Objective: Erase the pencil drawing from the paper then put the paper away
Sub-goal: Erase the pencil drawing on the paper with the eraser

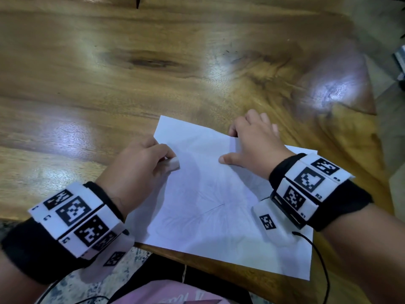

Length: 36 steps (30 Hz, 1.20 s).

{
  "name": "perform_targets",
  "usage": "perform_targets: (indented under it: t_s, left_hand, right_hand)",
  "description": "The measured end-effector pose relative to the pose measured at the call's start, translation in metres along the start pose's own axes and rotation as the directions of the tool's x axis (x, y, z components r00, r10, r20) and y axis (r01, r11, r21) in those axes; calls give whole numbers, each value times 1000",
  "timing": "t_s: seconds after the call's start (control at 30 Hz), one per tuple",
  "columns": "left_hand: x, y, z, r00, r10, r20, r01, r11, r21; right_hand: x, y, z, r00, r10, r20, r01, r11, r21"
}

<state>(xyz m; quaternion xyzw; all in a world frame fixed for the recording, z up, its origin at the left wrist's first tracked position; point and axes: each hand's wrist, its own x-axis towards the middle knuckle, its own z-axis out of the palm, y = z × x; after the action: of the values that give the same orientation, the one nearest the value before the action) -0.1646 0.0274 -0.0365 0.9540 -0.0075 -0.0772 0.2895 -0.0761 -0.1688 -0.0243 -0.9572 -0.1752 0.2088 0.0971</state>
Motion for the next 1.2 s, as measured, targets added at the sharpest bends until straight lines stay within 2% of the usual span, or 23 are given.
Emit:
perform_targets:
  t_s: [0.17, 0.33, 0.47, 0.53, 0.67, 0.73, 0.83, 0.93, 1.1, 1.2]
  left_hand:
    - [3, 1, 0, 1000, -14, 14, 13, 1000, 21]
    - [17, 6, -1, 1000, 17, -22, -16, 1000, 25]
    - [41, 12, -5, 997, 36, -69, -33, 998, 48]
    - [50, 13, -7, 998, 23, -52, -20, 998, 64]
    - [52, 13, -7, 999, 17, -47, -14, 998, 61]
    - [51, 12, -7, 999, 17, -50, -14, 998, 59]
    - [52, 12, -8, 999, 14, -43, -11, 998, 67]
    - [52, 13, -11, 999, 10, -37, -8, 998, 63]
    - [57, 15, -20, 997, -72, 19, 72, 997, 10]
    - [51, 13, -20, 1000, 15, -9, -14, 999, 50]
  right_hand:
    - [11, 2, 0, 1000, -14, 13, 13, 996, 93]
    - [19, 6, -6, 998, 36, -50, -28, 988, 150]
    - [31, 12, -17, 991, 78, -110, -61, 988, 145]
    - [38, 13, -19, 989, 90, -114, -77, 990, 118]
    - [36, 14, -18, 988, 29, -152, -25, 999, 26]
    - [25, 13, -15, 992, -65, -110, 65, 998, -10]
    - [6, 8, -5, 975, -200, 93, 204, 978, -38]
    - [-9, 3, 11, 954, -197, 228, 231, 964, -134]
    - [-15, -7, 26, 947, -164, 275, 218, 960, -178]
    - [-14, -8, 25, 951, -160, 266, 210, 962, -173]
